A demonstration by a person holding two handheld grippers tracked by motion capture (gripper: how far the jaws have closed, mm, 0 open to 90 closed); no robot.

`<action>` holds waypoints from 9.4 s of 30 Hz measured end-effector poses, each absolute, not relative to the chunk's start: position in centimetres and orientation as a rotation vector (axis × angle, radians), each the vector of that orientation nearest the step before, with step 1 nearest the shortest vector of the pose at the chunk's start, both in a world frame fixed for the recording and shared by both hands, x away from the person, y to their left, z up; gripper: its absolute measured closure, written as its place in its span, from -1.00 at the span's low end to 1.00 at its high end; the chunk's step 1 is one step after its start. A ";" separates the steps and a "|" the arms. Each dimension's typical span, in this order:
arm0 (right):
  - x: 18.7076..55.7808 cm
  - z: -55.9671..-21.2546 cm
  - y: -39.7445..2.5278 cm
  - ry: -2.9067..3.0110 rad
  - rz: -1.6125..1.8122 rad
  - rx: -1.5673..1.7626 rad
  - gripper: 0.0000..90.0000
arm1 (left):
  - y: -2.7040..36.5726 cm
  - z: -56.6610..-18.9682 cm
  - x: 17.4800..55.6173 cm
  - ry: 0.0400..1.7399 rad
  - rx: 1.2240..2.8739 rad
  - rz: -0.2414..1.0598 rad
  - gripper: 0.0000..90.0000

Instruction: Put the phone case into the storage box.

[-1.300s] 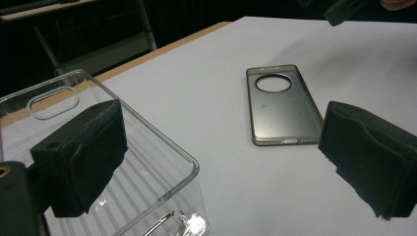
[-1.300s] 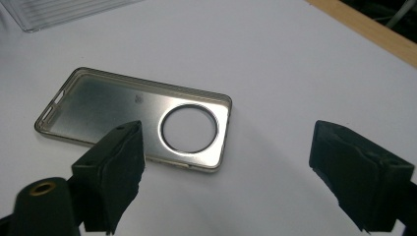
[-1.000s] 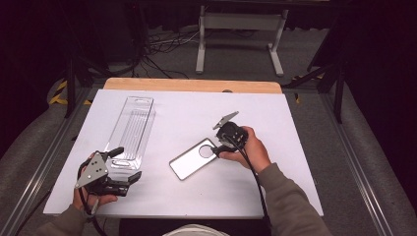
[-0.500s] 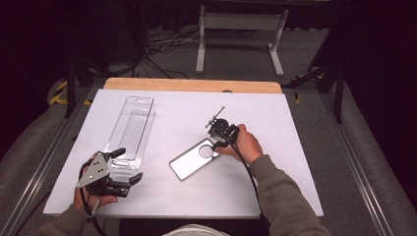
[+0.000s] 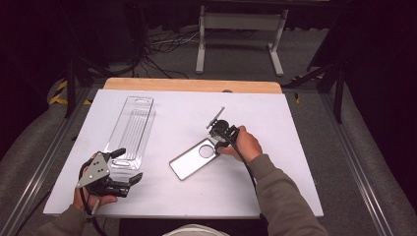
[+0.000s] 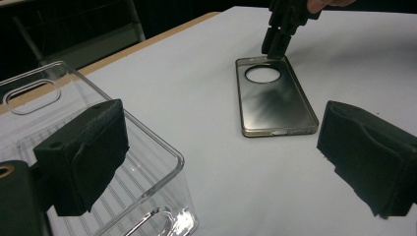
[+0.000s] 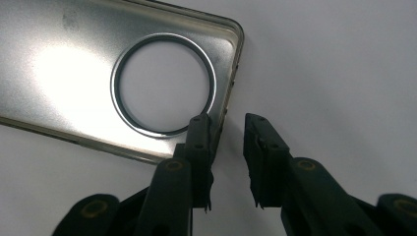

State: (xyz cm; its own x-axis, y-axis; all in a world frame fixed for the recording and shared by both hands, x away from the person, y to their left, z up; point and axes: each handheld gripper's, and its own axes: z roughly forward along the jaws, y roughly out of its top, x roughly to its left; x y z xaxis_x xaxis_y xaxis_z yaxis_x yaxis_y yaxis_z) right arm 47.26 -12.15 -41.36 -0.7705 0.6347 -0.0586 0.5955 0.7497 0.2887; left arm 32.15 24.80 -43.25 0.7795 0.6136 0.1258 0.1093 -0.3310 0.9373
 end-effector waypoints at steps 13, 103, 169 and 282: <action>47.1 -42.0 -12.0 2.771 0.394 1.015 0.85 | 24.8 -43.3 32.2 0.551 1.863 0.563 -0.87; 38.5 -36.5 -13.9 2.106 0.913 0.605 1.00 | 18.2 -37.6 36.7 0.565 1.860 0.485 -0.77; 32.3 -36.7 -9.4 1.793 0.733 -0.039 1.00 | 13.0 -34.6 38.8 0.413 1.999 0.379 0.32; 32.8 -38.2 -15.2 1.971 1.159 0.387 -0.26 | 16.4 -33.8 37.9 0.441 1.792 0.453 0.79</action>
State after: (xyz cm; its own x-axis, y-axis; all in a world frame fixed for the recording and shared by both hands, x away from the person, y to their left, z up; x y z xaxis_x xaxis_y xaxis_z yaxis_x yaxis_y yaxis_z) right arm 32.82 -15.25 -38.24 -0.6337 0.6044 -0.4828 -0.1282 0.5334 0.8361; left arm 37.88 16.42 -33.84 0.8535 0.5153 0.0775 0.0647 -0.2524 0.9654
